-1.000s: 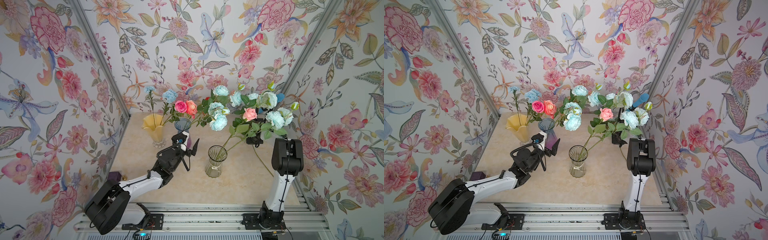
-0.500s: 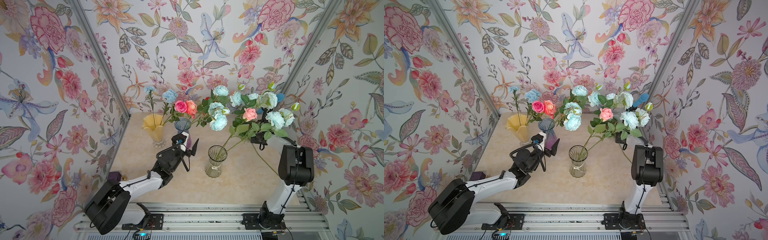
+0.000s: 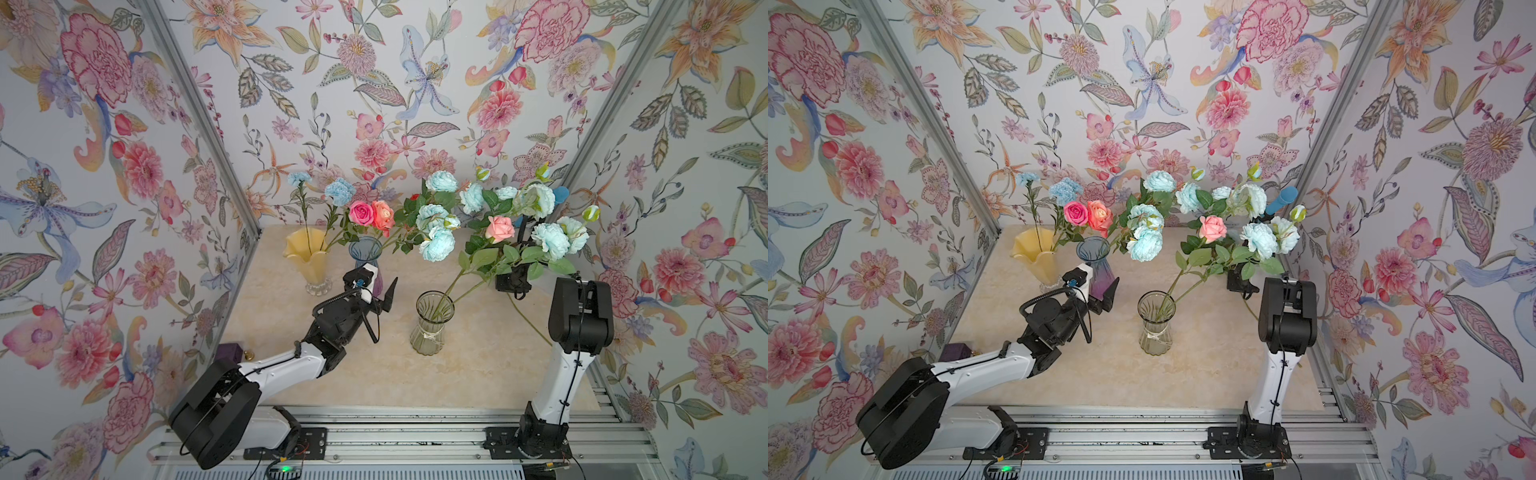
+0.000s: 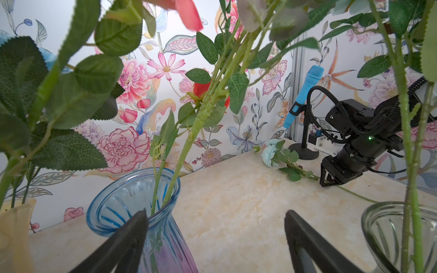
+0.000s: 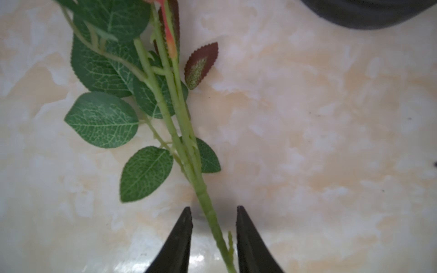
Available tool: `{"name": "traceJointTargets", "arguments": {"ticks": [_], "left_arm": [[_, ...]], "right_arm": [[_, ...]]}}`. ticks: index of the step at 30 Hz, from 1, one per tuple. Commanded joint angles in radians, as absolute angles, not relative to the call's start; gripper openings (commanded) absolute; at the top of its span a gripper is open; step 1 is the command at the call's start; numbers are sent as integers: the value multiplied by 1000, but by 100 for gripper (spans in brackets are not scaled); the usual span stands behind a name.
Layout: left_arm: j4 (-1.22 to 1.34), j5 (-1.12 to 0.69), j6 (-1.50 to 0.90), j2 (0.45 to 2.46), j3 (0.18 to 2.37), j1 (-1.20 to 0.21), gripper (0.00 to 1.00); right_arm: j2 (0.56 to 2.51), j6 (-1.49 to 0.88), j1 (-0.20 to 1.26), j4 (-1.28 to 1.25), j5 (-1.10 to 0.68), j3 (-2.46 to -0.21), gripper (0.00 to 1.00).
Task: Pick out blue flowers from the vase
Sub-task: Place the flower at the center of the board.
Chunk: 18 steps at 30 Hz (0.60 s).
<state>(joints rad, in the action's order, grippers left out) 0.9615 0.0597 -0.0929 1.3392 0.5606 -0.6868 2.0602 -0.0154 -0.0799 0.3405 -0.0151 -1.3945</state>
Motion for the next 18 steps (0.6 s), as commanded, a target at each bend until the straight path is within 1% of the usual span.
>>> {"name": "traceJointTargets", "arguments": {"ticks": [1, 5, 8, 13, 17, 18], "left_arm": [[950, 59, -94, 1336, 578, -694, 92], [942, 54, -97, 1339, 584, -693, 92], [939, 55, -97, 1339, 584, -693, 92], [936, 54, -96, 1343, 588, -693, 92], [933, 51, -97, 1347, 591, -693, 92], [933, 51, -97, 1346, 592, -694, 92]], "right_arm": [[2084, -28, -80, 377, -28, -1432, 25], [2084, -41, -83, 378, -40, -1441, 15], [2094, -53, -86, 379, -56, -1465, 10], [2106, -62, -84, 380, -87, -1484, 10], [2108, -49, -76, 387, -63, -1485, 13], [2107, -49, -78, 385, -62, -1483, 16]]}}
